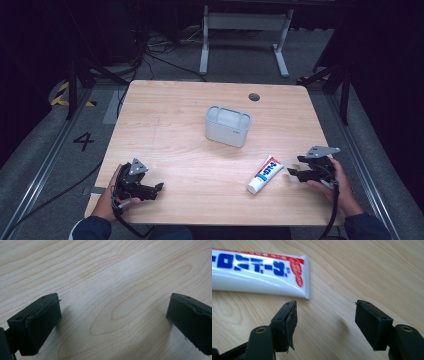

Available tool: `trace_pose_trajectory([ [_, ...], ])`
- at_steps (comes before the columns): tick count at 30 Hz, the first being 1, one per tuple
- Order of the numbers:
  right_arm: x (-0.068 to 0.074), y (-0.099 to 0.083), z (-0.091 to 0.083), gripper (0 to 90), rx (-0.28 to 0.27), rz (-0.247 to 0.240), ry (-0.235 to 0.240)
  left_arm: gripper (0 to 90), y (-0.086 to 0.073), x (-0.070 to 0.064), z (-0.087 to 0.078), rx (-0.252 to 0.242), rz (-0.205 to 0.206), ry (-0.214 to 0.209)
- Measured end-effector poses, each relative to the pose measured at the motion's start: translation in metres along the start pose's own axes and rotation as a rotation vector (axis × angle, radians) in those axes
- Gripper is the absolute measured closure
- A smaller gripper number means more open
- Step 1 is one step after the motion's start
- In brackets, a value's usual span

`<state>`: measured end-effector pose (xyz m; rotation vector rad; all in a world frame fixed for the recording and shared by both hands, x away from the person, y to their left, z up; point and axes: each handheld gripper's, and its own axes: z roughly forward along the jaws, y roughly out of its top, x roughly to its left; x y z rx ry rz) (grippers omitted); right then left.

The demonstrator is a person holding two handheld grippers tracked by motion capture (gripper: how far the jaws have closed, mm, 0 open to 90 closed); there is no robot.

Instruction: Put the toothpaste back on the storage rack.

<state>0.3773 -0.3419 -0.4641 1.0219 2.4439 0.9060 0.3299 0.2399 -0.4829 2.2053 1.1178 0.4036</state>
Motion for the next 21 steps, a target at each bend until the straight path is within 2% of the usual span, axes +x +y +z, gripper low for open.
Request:
trace_pose_trajectory([
  [1,-0.006,-0.012,-0.005,33.9,-0.004,0.034,0.012,0.1,0.0,0.0,0.0,0.0,0.002,0.001],
  [3,-0.007,-0.019,-0.009,34.3,0.0,0.058,0.024,0.1,0.001,-0.001,0.001,-0.005,-0.008,0.011],
  [5,-0.006,-0.021,-0.01,35.0,-0.001,0.062,0.02,0.1,0.001,-0.001,0.001,-0.006,-0.012,0.012],
  [6,0.001,-0.022,-0.015,37.0,-0.001,0.057,0.038,0.1,0.001,-0.001,0.001,-0.007,-0.014,0.014],
  [7,0.001,-0.022,-0.015,37.0,-0.001,0.057,0.038,0.1,0.001,-0.001,0.001,-0.007,-0.018,0.013],
  [10,0.011,-0.014,-0.018,43.4,-0.008,0.043,0.072,0.1,0.002,-0.002,0.002,-0.007,-0.023,0.022],
  [13,0.025,-0.003,-0.019,48.6,0.007,0.014,0.095,0.3,0.003,-0.004,0.002,-0.002,-0.053,0.036],
  [16,0.036,0.005,-0.017,47.1,0.021,0.012,0.101,0.4,0.003,-0.004,0.002,-0.001,-0.051,0.036],
  [18,0.04,0.009,-0.015,43.8,0.037,0.041,0.106,0.5,0.003,-0.003,0.002,0.001,-0.041,0.03],
  [20,0.043,0.013,-0.014,41.6,0.04,0.094,0.118,0.5,0.004,-0.001,0.003,0.0,-0.012,0.028],
  [21,0.045,0.016,-0.012,41.1,0.051,0.122,0.127,0.5,0.004,0.0,0.004,-0.002,-0.016,0.014],
])
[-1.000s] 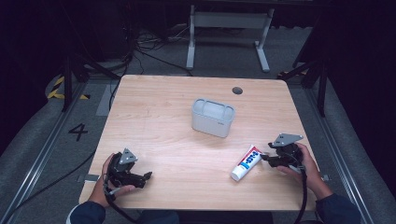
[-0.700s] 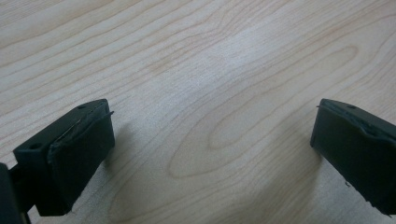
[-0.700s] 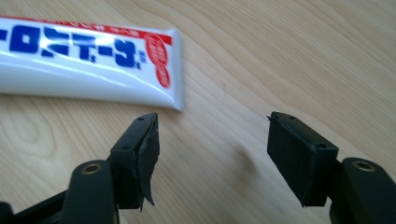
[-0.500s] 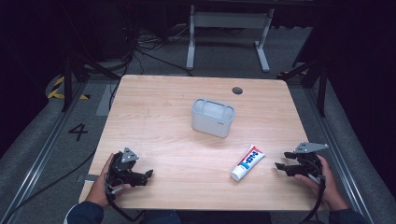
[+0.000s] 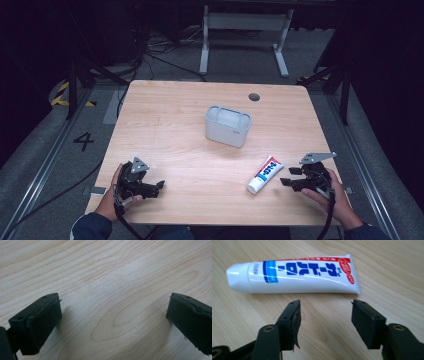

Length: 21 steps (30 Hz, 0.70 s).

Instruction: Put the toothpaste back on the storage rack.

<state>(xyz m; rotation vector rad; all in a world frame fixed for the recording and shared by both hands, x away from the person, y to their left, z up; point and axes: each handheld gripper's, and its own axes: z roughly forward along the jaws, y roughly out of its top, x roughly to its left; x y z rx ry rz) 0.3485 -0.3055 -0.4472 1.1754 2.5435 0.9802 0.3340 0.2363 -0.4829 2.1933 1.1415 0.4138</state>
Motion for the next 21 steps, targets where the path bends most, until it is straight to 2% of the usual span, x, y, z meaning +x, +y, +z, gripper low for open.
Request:
trace_pose_trajectory([
  [1,0.002,0.003,0.003,40.9,0.007,0.023,0.011,0.5,0.001,0.002,0.0,-0.002,0.024,-0.001],
  [3,0.009,0.01,0.011,38.8,0.051,0.056,0.036,0.5,0.001,0.002,0.0,0.001,0.028,-0.006],
  [7,0.019,0.022,0.021,38.1,0.077,0.05,0.051,0.5,0.002,0.002,0.001,0.001,0.029,-0.01],
  [10,0.021,0.032,0.029,34.2,0.076,0.051,0.058,0.5,0.001,0.002,0.001,-0.001,0.03,-0.007],
  [12,0.018,0.038,0.03,33.4,0.06,0.075,0.074,0.5,0.001,0.002,0.001,0.001,0.028,-0.006],
  [14,0.015,0.043,0.033,28.6,0.063,0.089,0.065,0.5,0.001,0.002,0.001,0.001,0.026,-0.005],
  [17,0.01,0.049,0.036,28.3,0.05,0.11,0.055,0.5,0.001,0.002,0.001,0.001,0.026,-0.005],
  [18,0.009,0.053,0.039,27.5,0.058,0.122,0.032,0.5,0.001,0.002,0.001,0.001,0.025,-0.005],
  [21,0.008,0.055,0.039,27.1,0.072,0.142,0.011,0.5,0.001,0.001,0.0,0.0,0.017,-0.003],
])
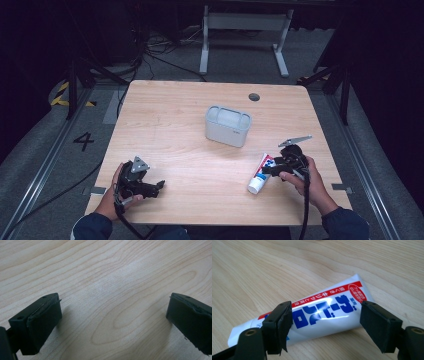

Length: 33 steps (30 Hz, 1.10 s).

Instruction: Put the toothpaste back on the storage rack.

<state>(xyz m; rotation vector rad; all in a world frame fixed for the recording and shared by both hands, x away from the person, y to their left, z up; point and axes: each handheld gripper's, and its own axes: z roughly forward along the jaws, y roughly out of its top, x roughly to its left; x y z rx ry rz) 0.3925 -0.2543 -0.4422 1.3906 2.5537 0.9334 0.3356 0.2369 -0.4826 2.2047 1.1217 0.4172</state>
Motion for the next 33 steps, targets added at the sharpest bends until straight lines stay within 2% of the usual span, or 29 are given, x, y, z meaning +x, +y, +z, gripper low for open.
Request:
trace_pose_trajectory([
  [3,0.004,-0.001,-0.008,27.6,0.023,0.023,-0.038,0.5,-0.001,-0.001,-0.001,0.002,-0.004,-0.001],
  [5,0.008,-0.003,-0.007,28.0,0.034,0.042,-0.019,0.5,-0.001,-0.001,-0.001,0.002,-0.004,-0.001],
  [8,0.012,-0.003,-0.001,23.7,0.047,0.075,0.021,0.5,-0.001,-0.001,-0.001,0.003,-0.004,-0.001],
  [13,0.009,0.001,0.003,18.8,0.06,0.12,0.036,0.5,-0.001,-0.001,-0.001,0.003,-0.007,-0.004],
  [15,0.008,0.004,0.007,15.8,0.07,0.123,0.045,0.5,-0.001,0.0,0.0,0.003,-0.005,-0.004],
  [17,0.01,0.008,0.012,12.8,0.085,0.123,0.036,0.5,-0.001,-0.001,0.0,0.002,-0.007,-0.004],
  [20,0.014,0.014,0.019,11.8,0.116,0.093,0.019,0.5,-0.001,0.0,0.0,0.004,-0.003,-0.004],
  [21,0.017,0.015,0.027,16.9,0.148,0.074,0.006,0.5,-0.001,0.0,0.0,0.002,-0.004,-0.005],
  [24,0.026,0.018,0.034,18.7,0.159,0.001,-0.059,0.5,0.0,0.0,0.0,0.0,0.006,-0.004],
  [26,0.028,0.02,0.035,21.8,0.162,-0.017,-0.07,0.5,0.0,0.001,0.0,0.0,0.007,-0.005],
  [28,0.033,0.024,0.038,27.8,0.173,-0.075,-0.1,0.5,0.0,0.001,0.0,0.0,0.009,-0.004],
  [29,0.033,0.024,0.038,27.8,0.173,-0.075,-0.1,0.5,0.0,0.001,0.0,0.0,0.009,-0.004],
  [31,0.042,0.026,0.042,37.4,0.188,-0.153,-0.156,0.5,0.0,0.001,0.0,0.0,0.007,-0.005],
  [33,0.046,0.027,0.043,41.9,0.174,-0.173,-0.142,0.5,0.0,0.0,0.0,0.001,0.002,-0.004],
])
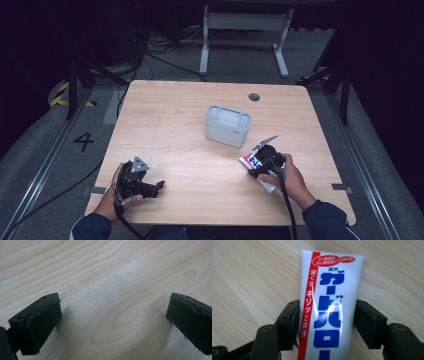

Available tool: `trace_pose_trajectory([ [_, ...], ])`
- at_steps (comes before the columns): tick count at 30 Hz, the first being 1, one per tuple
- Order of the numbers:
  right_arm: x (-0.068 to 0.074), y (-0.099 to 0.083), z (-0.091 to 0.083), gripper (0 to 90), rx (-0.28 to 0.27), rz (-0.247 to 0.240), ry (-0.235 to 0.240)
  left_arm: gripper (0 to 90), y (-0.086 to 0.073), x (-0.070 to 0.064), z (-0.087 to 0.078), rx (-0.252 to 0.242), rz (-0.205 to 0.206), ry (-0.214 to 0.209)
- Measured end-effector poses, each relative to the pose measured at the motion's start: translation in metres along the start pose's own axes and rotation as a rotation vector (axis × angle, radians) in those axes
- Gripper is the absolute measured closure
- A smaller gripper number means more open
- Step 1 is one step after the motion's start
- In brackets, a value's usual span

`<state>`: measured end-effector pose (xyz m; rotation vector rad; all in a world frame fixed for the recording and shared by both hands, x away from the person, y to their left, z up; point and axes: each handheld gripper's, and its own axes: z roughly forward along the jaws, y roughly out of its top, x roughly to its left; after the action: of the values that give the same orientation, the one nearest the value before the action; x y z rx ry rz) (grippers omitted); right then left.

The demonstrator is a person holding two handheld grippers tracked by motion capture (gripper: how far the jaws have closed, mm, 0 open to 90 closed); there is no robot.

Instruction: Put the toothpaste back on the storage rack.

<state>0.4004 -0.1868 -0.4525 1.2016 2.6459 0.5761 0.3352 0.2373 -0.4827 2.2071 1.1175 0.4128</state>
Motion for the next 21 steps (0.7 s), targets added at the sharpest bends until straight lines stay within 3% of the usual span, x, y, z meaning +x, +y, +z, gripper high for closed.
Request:
trace_pose_trajectory([
  [6,-0.0003,-0.0001,-0.0003,44.8,-0.004,-0.018,0.014,0.5,-0.0001,-0.0003,-0.0001,0.002,-0.003,-0.001],
  [13,-0.0021,-0.0032,-0.0033,57.3,-0.036,-0.041,0.025,0.5,-0.0002,-0.0006,-0.0002,0.002,-0.007,0.0],
  [17,-0.0045,-0.0066,-0.0063,60.8,-0.063,-0.03,0.053,0.5,-0.0003,-0.0008,-0.0001,0.001,-0.009,0.001],
  [21,-0.0038,-0.0094,-0.0087,62.0,-0.077,-0.068,0.046,0.5,-0.0003,-0.0007,-0.0005,0.002,-0.006,0.005],
])
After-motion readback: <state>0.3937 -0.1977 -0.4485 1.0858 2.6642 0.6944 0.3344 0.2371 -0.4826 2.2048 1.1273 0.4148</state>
